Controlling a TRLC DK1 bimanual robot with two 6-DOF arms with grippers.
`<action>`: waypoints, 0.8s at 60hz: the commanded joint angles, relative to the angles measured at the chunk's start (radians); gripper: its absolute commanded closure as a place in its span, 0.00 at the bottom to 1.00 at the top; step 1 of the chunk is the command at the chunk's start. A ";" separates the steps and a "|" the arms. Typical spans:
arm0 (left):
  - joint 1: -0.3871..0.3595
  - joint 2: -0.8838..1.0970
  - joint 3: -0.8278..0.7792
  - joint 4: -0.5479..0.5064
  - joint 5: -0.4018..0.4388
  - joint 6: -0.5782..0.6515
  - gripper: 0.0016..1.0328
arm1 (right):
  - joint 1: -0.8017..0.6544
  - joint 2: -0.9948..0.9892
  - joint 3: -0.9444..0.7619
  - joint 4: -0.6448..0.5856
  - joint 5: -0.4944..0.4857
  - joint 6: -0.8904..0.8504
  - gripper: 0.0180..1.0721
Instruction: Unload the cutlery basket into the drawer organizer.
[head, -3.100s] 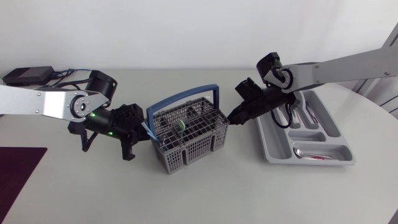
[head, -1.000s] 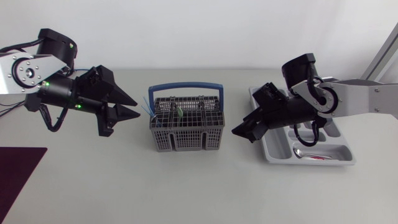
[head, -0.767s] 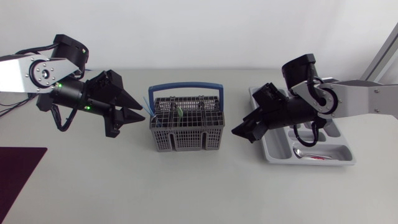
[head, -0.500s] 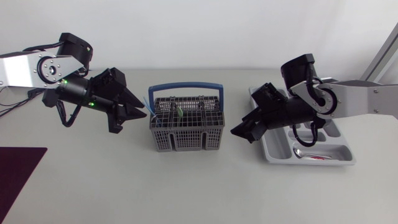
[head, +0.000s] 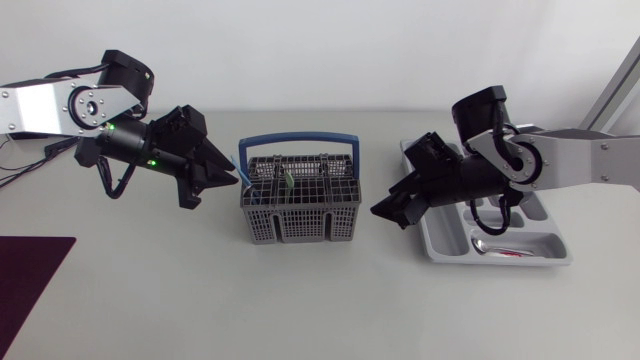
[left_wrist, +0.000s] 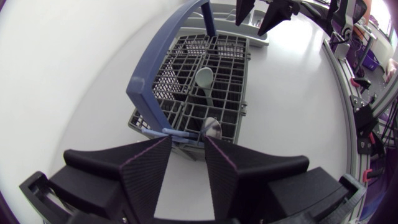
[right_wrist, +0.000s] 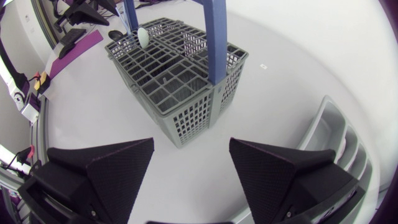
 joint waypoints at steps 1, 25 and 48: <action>0.016 0.022 0.035 -0.006 0.012 0.017 0.52 | 0.010 0.007 -0.029 0.013 -0.001 -0.012 0.17; 0.016 0.012 0.028 -0.006 0.012 0.016 0.52 | 0.019 0.010 -0.034 0.015 -0.001 -0.008 0.17; -0.010 -0.021 0.002 -0.008 0.012 0.014 0.64 | 0.021 0.004 -0.041 0.016 -0.003 -0.009 0.17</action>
